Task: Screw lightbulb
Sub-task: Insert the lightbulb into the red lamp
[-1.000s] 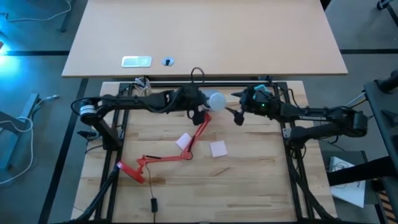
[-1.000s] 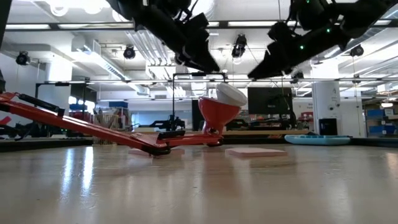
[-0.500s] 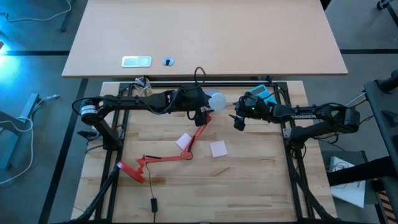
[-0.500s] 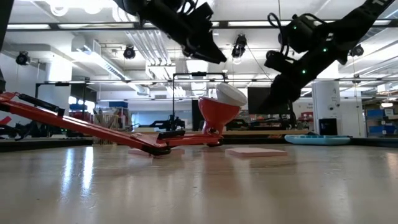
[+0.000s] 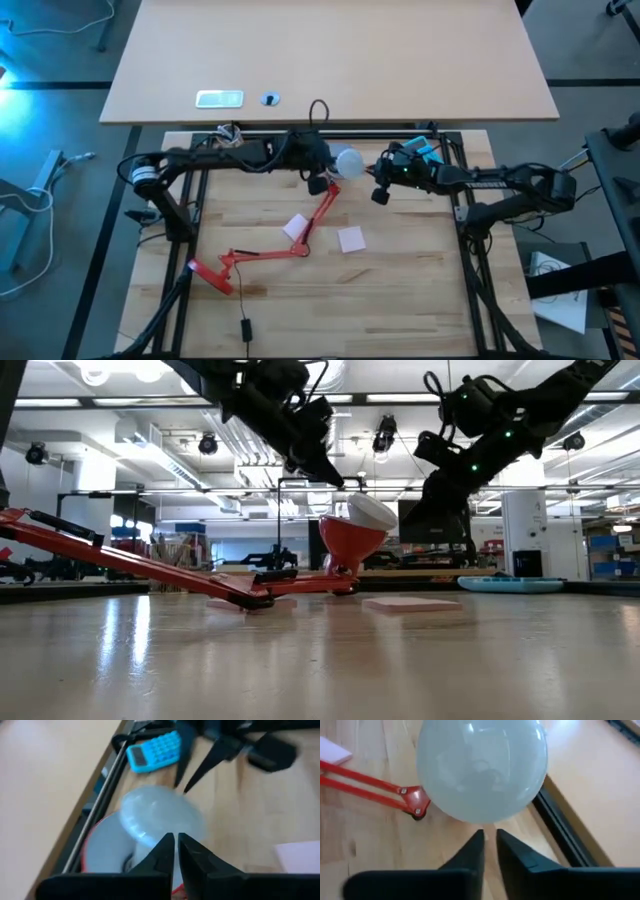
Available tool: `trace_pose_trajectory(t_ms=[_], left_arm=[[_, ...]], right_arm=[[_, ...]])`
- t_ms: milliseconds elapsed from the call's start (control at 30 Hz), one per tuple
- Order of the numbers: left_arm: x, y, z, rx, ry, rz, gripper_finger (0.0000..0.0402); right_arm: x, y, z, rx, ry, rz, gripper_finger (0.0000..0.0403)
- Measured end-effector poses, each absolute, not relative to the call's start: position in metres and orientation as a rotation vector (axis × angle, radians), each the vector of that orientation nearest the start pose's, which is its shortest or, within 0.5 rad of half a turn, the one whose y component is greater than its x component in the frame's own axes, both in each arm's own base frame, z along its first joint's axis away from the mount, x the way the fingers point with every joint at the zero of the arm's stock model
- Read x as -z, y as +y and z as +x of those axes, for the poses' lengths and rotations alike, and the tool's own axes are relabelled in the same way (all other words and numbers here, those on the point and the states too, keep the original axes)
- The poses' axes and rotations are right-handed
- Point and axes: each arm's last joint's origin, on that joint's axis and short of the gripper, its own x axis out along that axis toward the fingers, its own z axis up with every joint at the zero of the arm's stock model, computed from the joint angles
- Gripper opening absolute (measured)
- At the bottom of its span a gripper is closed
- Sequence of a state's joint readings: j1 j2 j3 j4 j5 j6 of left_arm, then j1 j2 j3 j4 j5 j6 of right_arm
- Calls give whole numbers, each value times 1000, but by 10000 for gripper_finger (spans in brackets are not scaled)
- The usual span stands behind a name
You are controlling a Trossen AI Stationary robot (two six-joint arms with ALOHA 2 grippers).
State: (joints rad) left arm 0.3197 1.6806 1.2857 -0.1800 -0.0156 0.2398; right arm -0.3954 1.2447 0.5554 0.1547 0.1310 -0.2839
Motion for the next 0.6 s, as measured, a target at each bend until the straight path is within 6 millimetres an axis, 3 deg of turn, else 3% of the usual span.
trace_pose_trajectory(t_ms=[100, 333, 600], left_arm=[[-275, 126, 359, -258, 592, 171, 3], [-276, 126, 366, -182, 509, 179, 0], [-267, 129, 368, -218, 549, 198, 0]], right_arm=[[-192, -101, 232, 434, 624, -173, 6], [-185, -107, 247, 427, 660, -144, 10], [-199, -108, 255, 389, 607, -139, 2]])
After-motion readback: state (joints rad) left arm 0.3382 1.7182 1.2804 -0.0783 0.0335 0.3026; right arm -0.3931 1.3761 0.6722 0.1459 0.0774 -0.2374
